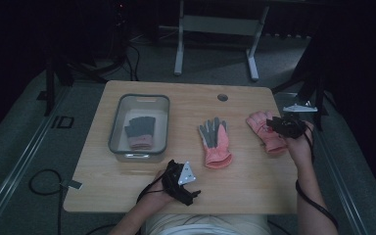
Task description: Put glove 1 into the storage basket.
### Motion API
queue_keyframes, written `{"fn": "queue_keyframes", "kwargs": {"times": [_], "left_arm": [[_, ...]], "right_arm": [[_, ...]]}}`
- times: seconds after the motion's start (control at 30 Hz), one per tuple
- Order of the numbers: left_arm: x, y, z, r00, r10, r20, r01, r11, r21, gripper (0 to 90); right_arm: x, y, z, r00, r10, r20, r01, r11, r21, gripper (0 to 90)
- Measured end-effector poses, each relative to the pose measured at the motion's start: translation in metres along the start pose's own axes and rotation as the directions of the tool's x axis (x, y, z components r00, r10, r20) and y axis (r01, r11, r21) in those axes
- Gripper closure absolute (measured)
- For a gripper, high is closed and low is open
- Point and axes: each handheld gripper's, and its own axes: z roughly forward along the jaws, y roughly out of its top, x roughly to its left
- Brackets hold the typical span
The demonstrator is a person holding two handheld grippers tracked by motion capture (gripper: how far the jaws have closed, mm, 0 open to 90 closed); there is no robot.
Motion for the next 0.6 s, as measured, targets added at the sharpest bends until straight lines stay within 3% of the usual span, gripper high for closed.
{"fn": "queue_keyframes", "kwargs": {"times": [0.2,0.3,0.6], "left_arm": [[0.000,0.000,0.001,1.0000,0.003,-0.003,-0.003,1.0000,0.001,1.4],[0.000,0.000,0.001,1.0000,0.002,-0.003,-0.002,1.0000,0.000,1.4],[0.001,-0.001,0.000,1.0000,-0.005,-0.001,0.005,1.0000,-0.003,1.4]], "right_arm": [[-0.016,-0.008,0.019,0.9991,-0.040,0.016,0.040,0.998,0.046,60.8],[-0.023,-0.014,0.030,0.9985,-0.055,-0.001,0.055,0.997,0.046,59.0],[-0.027,-0.029,0.056,0.9914,-0.127,0.030,0.122,0.984,0.130,59.5]]}}
